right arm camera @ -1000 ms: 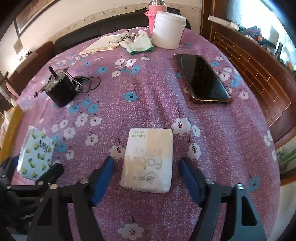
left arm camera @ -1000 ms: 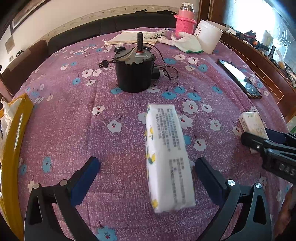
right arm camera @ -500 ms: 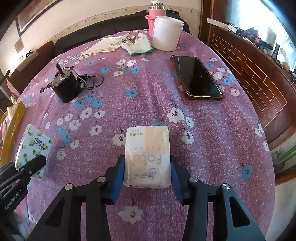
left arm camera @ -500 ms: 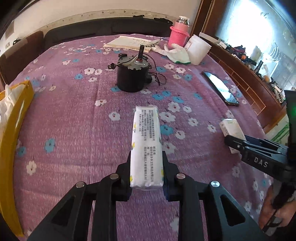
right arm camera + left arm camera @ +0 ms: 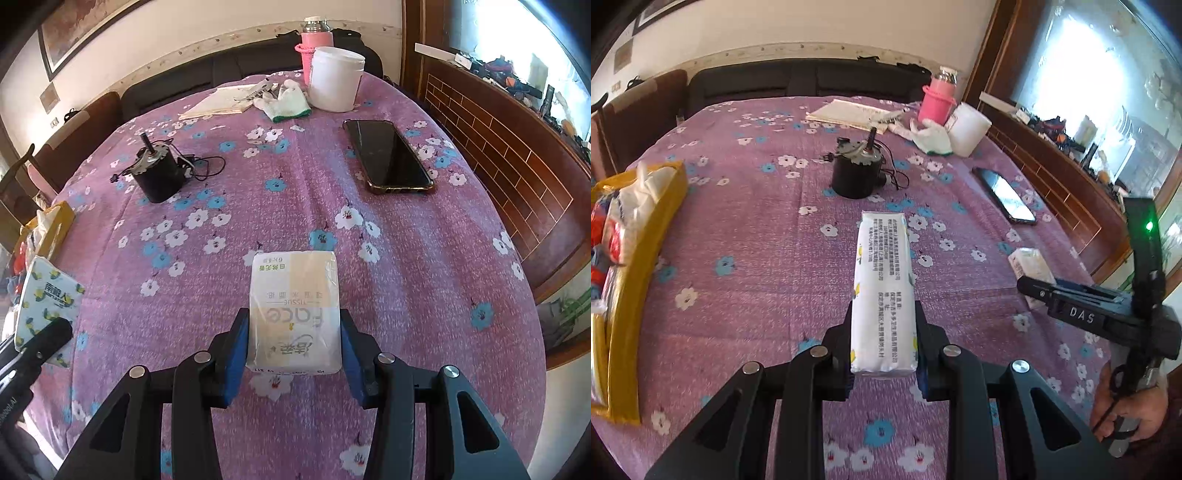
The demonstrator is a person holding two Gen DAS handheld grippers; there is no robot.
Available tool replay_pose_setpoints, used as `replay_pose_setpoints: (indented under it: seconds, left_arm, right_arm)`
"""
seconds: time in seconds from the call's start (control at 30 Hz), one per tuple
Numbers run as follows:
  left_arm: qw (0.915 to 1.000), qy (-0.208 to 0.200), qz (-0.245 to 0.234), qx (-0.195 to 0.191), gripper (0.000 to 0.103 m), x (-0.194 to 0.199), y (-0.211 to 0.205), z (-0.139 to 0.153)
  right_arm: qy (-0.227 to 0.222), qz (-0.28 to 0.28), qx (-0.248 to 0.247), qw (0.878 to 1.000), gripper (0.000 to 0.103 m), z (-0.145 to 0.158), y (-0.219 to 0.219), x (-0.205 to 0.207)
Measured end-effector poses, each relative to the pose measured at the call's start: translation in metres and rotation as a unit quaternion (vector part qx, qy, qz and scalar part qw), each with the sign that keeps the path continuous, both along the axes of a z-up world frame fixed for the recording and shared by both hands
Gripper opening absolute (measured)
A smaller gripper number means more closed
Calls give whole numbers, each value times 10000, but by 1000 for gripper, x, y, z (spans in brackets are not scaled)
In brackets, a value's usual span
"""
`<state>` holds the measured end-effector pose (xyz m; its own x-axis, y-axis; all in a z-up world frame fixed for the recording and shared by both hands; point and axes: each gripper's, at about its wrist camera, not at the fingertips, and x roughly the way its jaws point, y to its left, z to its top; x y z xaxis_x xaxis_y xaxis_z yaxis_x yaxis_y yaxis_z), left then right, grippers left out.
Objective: Organize soft objects
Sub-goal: 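Lift lemon pack with left gripper while right gripper lifts Face pack off the table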
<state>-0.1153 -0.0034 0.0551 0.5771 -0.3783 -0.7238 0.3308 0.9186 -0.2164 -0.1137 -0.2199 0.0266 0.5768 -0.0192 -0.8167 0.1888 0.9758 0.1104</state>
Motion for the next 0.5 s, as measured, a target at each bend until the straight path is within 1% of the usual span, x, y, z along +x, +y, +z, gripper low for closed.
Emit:
replay_pose_setpoints:
  seconds: [0.13, 0.5]
  left_arm:
    - [9999, -32, 95, -119, 24, -7, 12, 5]
    - [9993, -118, 135, -316, 24, -24, 32, 14]
  right_arm:
    - [-10, 42, 124, 9999, 49, 1, 4, -8]
    - [-96, 238, 173, 9995, 49, 10, 27, -22]
